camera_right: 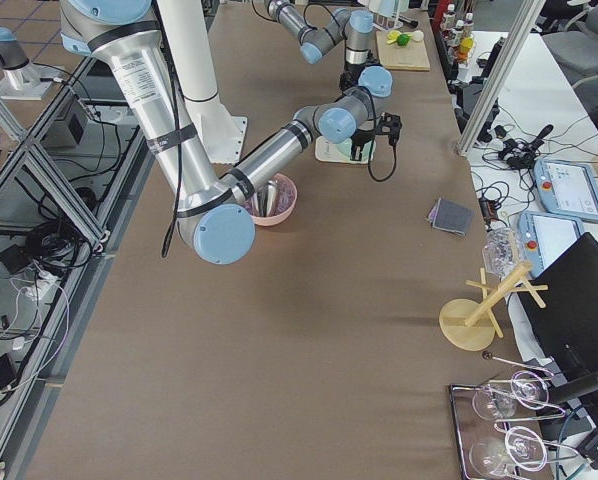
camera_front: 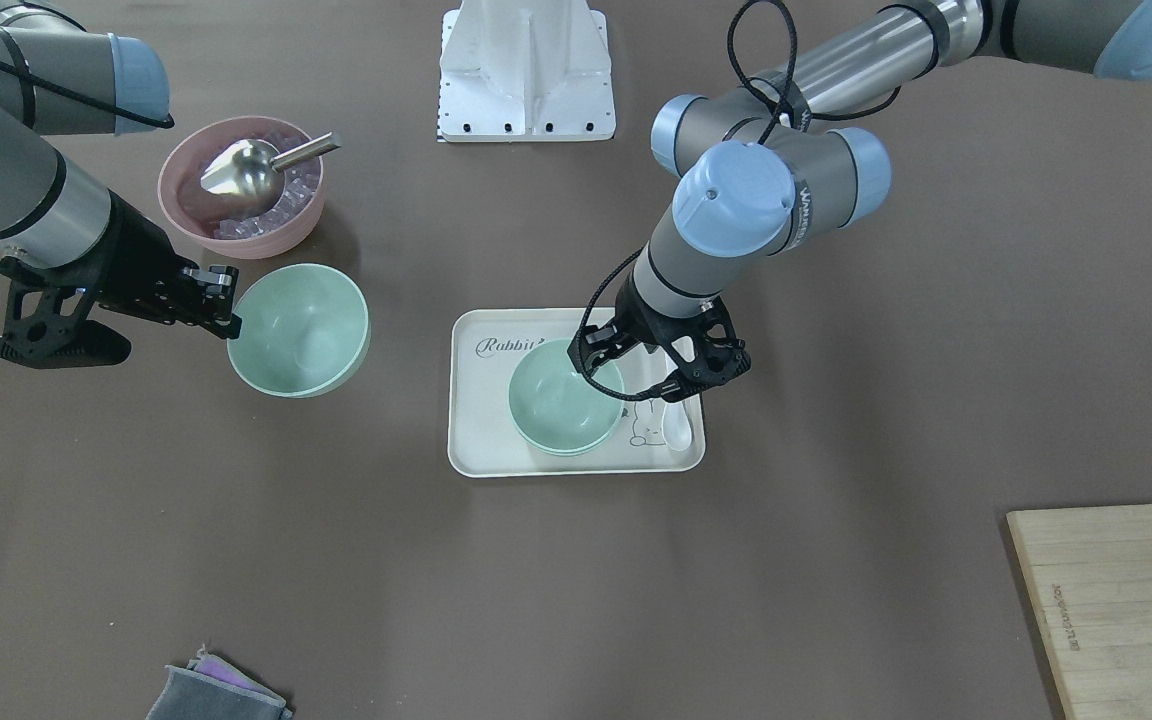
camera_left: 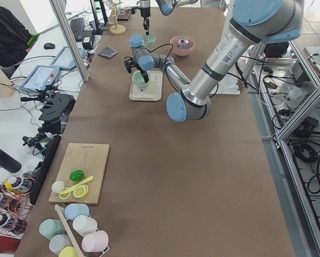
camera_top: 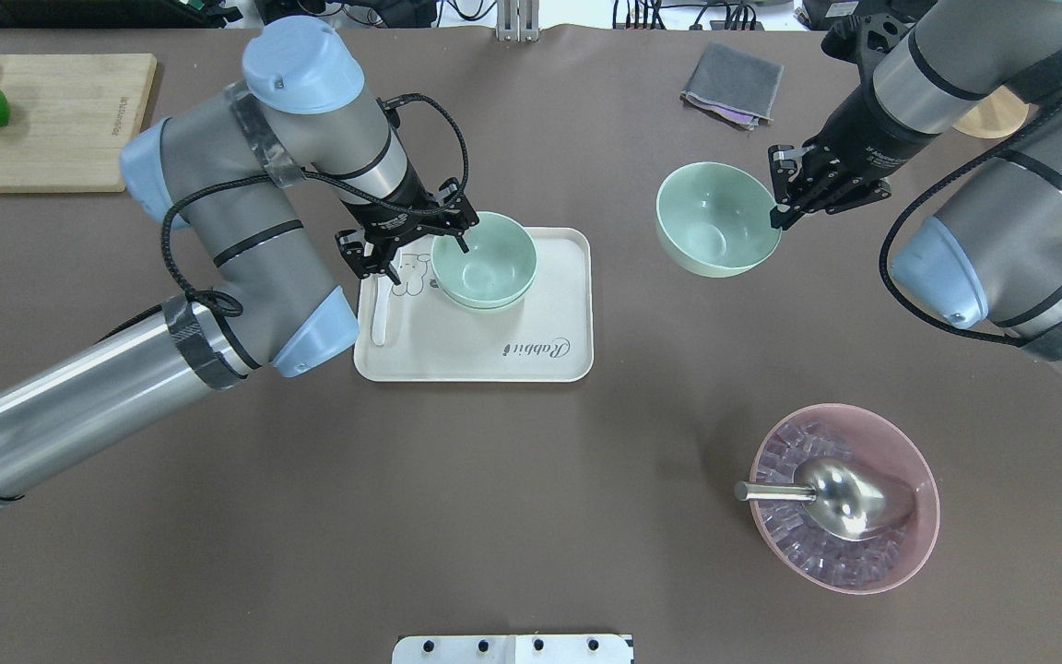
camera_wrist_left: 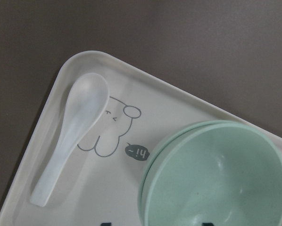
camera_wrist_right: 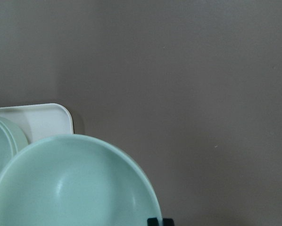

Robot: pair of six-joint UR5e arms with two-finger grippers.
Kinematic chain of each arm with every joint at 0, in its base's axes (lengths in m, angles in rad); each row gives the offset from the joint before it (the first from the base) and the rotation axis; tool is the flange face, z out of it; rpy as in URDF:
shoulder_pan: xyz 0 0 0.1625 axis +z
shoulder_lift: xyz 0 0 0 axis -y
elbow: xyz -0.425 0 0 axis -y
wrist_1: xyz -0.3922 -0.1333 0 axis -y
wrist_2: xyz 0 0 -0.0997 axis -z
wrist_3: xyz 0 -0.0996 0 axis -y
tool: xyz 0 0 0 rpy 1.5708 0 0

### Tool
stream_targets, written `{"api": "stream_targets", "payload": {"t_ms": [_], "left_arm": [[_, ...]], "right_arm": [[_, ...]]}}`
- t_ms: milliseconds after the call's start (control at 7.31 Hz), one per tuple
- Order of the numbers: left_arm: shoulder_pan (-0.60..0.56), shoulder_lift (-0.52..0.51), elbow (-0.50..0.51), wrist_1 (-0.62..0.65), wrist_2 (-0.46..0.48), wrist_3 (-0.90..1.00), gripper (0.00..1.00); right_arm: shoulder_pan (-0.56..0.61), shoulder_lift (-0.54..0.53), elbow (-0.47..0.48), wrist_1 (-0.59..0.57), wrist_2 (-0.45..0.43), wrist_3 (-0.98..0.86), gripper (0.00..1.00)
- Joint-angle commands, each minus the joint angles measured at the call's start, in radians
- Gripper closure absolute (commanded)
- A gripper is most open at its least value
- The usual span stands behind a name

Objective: Stack green bowls together

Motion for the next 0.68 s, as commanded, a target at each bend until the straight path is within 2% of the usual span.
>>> {"api": "stream_targets", "payload": {"t_ms": [0, 273, 547], "left_arm": [[-0.045, 0.093, -0.145, 0.087, -0.006, 0.125, 0.02], [-0.102, 0.144, -0.26, 0.236, -0.006, 0.28, 0.02], [-0.139, 0.243, -0.333, 0.238, 0.0, 0.381, 0.02]], "right_arm": [[-0.044, 0.056, -0.011, 0.0, -0.019, 0.069, 1.0], [-0.102, 0.128, -0.06, 0.002, -0.093, 0.12, 1.0], [-0.128, 0.249, -0.162, 0.002, -0.128, 0.177, 1.0]]}}
